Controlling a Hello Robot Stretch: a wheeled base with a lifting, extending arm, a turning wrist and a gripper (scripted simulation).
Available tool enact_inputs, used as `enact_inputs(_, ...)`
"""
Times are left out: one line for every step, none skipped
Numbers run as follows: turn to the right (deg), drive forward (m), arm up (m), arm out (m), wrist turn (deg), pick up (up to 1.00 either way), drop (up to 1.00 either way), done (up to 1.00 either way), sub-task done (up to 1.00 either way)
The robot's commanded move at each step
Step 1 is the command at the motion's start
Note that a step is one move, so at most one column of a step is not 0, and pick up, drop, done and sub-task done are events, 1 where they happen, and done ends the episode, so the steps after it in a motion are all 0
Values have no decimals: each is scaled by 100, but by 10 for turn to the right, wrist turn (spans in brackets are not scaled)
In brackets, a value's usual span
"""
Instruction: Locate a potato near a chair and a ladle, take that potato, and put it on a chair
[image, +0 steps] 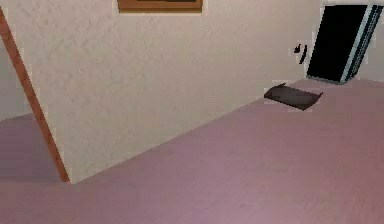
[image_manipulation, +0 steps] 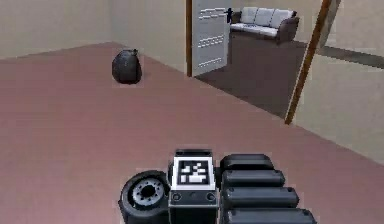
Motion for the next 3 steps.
enact_inputs(0,50,0,0,0,0,0,0,0)
enact_inputs(-390,0,0,0,0,0,0,0,0)
enact_inputs(0,15,0,0,0,0,0,0,0)
